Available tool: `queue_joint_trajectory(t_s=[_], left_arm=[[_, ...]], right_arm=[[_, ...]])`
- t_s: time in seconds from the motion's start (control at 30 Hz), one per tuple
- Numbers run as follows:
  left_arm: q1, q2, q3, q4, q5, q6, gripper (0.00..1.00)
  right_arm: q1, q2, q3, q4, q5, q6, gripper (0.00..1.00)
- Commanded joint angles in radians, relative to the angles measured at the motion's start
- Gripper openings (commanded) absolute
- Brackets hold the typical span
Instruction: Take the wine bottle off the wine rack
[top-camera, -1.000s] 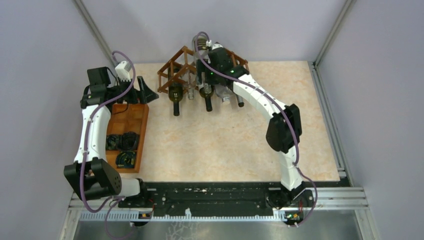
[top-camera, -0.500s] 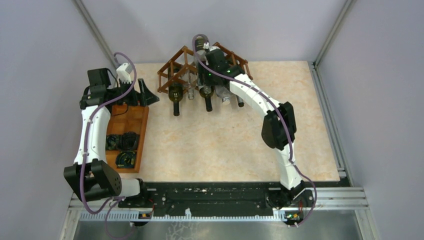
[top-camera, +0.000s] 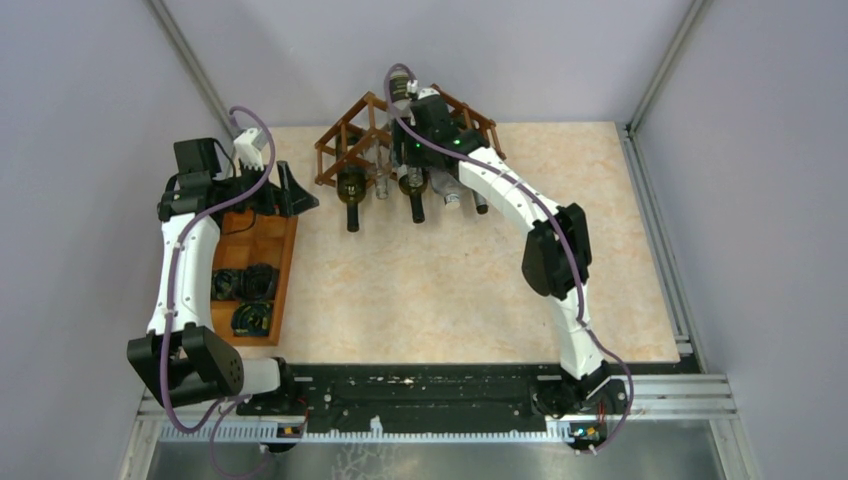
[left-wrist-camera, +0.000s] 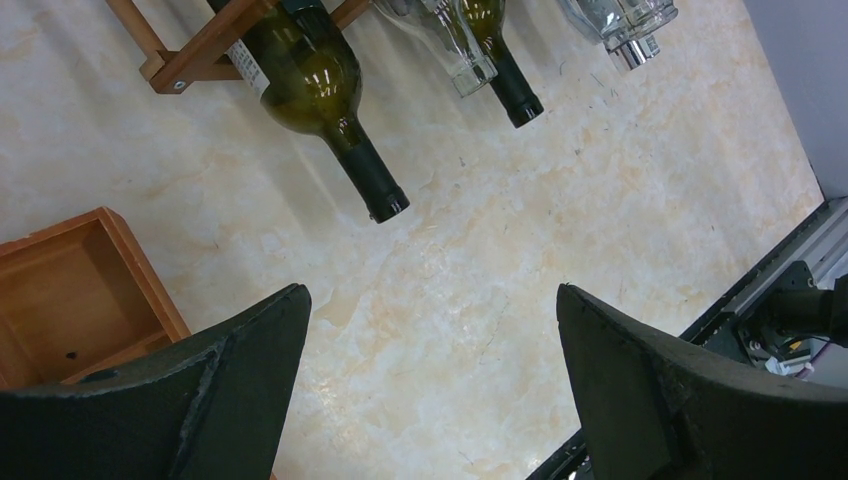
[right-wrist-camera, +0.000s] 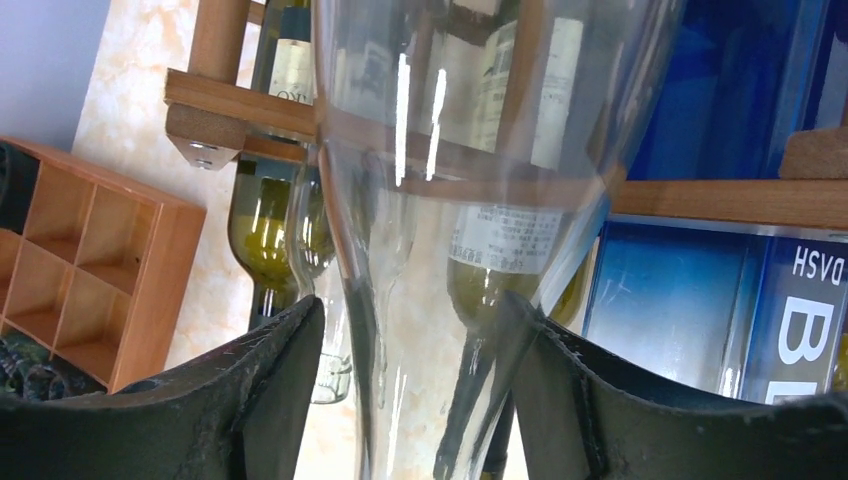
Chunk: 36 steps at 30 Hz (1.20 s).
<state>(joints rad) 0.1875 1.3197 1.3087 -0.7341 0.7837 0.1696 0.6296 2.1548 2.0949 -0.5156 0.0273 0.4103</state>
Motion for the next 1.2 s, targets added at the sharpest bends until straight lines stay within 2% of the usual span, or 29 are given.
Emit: queue_joint_trajectory(t_s=[0.0, 0.17, 0.3, 0.37, 0.53, 0.6, 0.9, 1.17], left_arm=[[0.003, -0.018, 0.026, -0.015, 0.028, 0.018, 0.99], [0.003, -0.021, 0.032, -0.019, 0.028, 0.02, 0.99], [0.004, -0.024, 0.037, -0.024, 0.029, 0.025, 0.99], [0.004, -0.026, 0.039, -0.025, 0.031, 0.028, 0.99], [0.003, -0.028, 0.043, -0.034, 0.037, 0.044, 0.99], [0.003, -0.03, 0.044, -0.038, 0.036, 0.054, 0.99], [0.004, -0.037, 0.038, -0.058, 0.021, 0.152, 0.99], [-0.007, -0.05, 0.027, -0.045, 0.048, 0.271, 0.99]], right_arm=[[-0.02, 0.009, 0.005, 0.06, -0.023, 0.036, 0.63], [-0.029, 0.014, 0.005, 0.061, -0.056, 0.05, 0.59], [-0.033, 0.016, 0.006, 0.063, -0.07, 0.054, 0.5], [-0.033, 0.014, 0.011, 0.059, -0.08, 0.055, 0.42], [-0.032, -0.012, 0.01, 0.053, -0.103, 0.061, 0.1], [-0.032, -0.037, -0.001, 0.061, -0.114, 0.064, 0.0], [-0.033, -0.229, -0.2, 0.243, -0.169, 0.089, 0.0], [-0.033, -0.412, -0.385, 0.386, -0.297, 0.097, 0.0]])
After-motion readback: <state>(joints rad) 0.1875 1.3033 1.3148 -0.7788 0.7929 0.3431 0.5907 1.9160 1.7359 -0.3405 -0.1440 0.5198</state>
